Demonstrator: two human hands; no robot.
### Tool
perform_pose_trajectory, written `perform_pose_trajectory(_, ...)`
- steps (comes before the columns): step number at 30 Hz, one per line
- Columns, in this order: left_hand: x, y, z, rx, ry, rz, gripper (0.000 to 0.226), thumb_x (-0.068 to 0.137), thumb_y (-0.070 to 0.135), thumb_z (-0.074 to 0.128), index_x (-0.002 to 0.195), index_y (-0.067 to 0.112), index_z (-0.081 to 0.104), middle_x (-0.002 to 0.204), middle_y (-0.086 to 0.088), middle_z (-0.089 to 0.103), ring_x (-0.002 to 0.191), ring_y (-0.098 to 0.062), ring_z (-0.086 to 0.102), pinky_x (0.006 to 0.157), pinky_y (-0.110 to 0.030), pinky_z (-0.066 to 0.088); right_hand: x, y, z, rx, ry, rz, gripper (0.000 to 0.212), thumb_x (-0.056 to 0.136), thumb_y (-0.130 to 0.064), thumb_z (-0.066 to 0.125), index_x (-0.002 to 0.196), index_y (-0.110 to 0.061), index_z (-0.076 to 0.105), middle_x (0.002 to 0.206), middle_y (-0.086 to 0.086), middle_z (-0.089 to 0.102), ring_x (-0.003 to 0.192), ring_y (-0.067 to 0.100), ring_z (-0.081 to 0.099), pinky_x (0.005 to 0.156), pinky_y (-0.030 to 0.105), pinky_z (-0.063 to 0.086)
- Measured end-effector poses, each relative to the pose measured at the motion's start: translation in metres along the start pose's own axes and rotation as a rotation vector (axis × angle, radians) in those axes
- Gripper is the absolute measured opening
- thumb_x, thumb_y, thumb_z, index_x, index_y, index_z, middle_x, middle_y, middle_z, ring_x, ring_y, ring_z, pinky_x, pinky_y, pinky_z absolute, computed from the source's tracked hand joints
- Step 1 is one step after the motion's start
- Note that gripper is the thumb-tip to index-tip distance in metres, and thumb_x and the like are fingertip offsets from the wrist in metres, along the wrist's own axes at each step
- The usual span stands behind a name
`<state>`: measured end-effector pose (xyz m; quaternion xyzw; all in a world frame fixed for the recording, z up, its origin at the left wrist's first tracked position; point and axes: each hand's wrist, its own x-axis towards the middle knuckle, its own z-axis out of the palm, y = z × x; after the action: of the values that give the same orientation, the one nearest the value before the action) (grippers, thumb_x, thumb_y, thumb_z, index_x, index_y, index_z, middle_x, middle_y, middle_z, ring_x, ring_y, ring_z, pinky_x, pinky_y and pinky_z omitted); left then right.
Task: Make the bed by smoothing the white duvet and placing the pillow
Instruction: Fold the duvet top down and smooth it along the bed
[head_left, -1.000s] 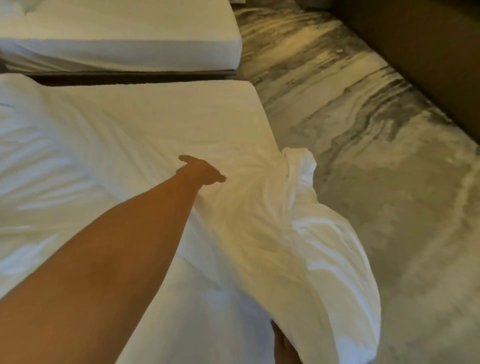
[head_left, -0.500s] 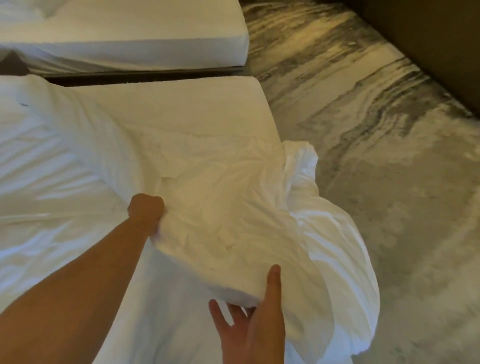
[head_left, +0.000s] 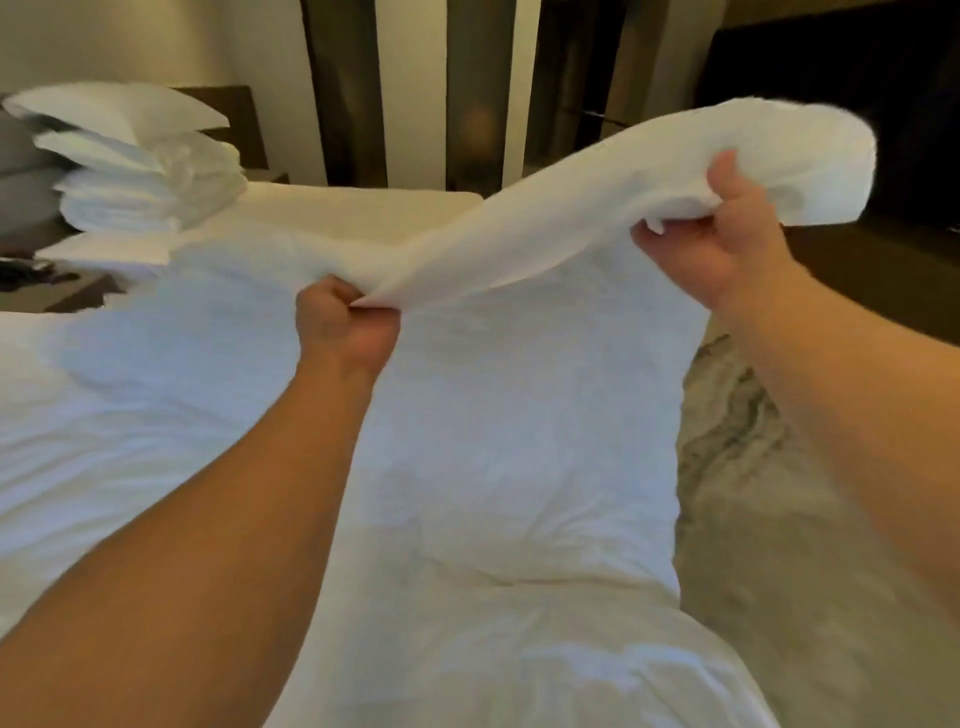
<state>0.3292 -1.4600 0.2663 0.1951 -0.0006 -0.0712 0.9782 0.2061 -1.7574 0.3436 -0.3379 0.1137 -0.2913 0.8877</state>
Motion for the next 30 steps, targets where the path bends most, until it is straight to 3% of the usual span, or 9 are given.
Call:
perform_pose_trajectory(2,-0.004,-0.011,-0.050,0.139,0.120,-0.073,0.072,0.053,-0.009,0.032,0.111,0.013,0.067,0.113,-0.014,0.069,0.112,-0.038,0.064,0.098,-0.051,0.054,-0.004,0.010,-0.025,-0.142,-0.071,0.142,0.049,0.101,-0.032,0.063,0.147,-0.018,0.052,0.132,0.013,0.072,0.121,0.041,0.066,0.090,0.068,0.056)
perform_pose_trajectory(5,-0.040,-0.049,-0.149,0.321,0.404,-0.346,0.047,0.059,-0.016,0.032,0.090,0.009,0.058,0.096,-0.017,0.060,0.084,-0.034,0.060,0.072,-0.041,0.054,-0.025,0.069,-0.129,-0.205,0.178,0.358,0.046,0.105,-0.035,0.054,0.149,-0.023,0.051,0.110,0.007,0.077,0.098,0.031,0.073,0.057,0.052,0.063)
perform_pose_trajectory(9,-0.085,-0.094,-0.250,0.466,0.698,-0.552,0.025,0.094,-0.016,0.038,0.108,-0.005,0.055,0.104,-0.025,0.059,0.082,-0.040,0.058,0.086,-0.054,0.049,-0.072,0.148,-0.251,-0.223,0.654,0.602,0.029,0.112,-0.031,0.041,0.130,-0.015,0.058,0.110,0.010,0.064,0.095,0.028,0.062,0.087,0.039,0.054)
perform_pose_trajectory(14,-0.106,-0.115,-0.292,0.515,0.672,-0.567,0.035,0.097,-0.007,0.055,0.131,-0.006,0.056,0.129,-0.023,0.064,0.096,-0.040,0.065,0.080,-0.051,0.055,-0.107,0.179,-0.323,-0.182,0.803,0.636,0.046,0.108,-0.035,0.051,0.151,-0.020,0.045,0.147,0.010,0.055,0.130,0.034,0.056,0.102,0.049,0.048)
perform_pose_trajectory(16,-0.100,-0.114,-0.291,0.502,0.616,-0.557,0.038,0.094,0.009,0.068,0.131,0.002,0.061,0.126,-0.023,0.068,0.107,-0.041,0.067,0.092,-0.060,0.054,-0.110,0.184,-0.336,-0.109,0.795,0.609,0.047,0.104,-0.038,0.059,0.146,-0.021,0.049,0.131,0.013,0.064,0.117,0.036,0.062,0.089,0.052,0.053)
perform_pose_trajectory(18,-0.092,-0.114,-0.288,0.471,0.603,-0.529,0.052,0.085,0.030,0.083,0.130,0.013,0.064,0.124,-0.019,0.071,0.112,-0.044,0.068,0.094,-0.070,0.050,-0.109,0.186,-0.346,-0.076,0.716,0.592,0.047,0.103,-0.043,0.058,0.141,-0.016,0.050,0.113,0.017,0.065,0.121,0.037,0.061,0.094,0.053,0.052)
perform_pose_trajectory(23,-0.078,-0.123,-0.275,0.387,0.590,-0.283,0.030,0.099,0.026,0.067,0.126,0.014,0.065,0.130,-0.011,0.071,0.105,-0.031,0.071,0.078,-0.052,0.059,-0.072,0.158,-0.320,0.017,0.463,0.441,0.050,0.103,-0.052,0.051,0.128,-0.009,0.051,0.117,0.020,0.064,0.105,0.041,0.061,0.067,0.061,0.061)
perform_pose_trajectory(27,-0.087,-0.135,-0.284,0.194,0.377,-0.198,0.043,0.098,0.025,0.063,0.141,0.021,0.059,0.131,-0.007,0.071,0.121,-0.025,0.068,0.101,-0.049,0.056,-0.047,0.152,-0.317,0.072,0.342,0.314,0.060,0.099,-0.056,0.055,0.140,-0.012,0.054,0.140,0.019,0.065,0.122,0.041,0.060,0.079,0.064,0.060)
perform_pose_trajectory(30,-0.102,-0.161,-0.327,0.282,0.527,-0.254,0.046,0.099,0.020,0.064,0.144,0.021,0.055,0.134,-0.009,0.069,0.123,-0.030,0.065,0.092,-0.056,0.058,-0.071,0.180,-0.342,-0.014,0.553,0.494,0.070,0.103,-0.054,0.051,0.158,-0.014,0.034,0.159,0.015,0.044,0.131,0.042,0.050,0.091,0.059,0.055)
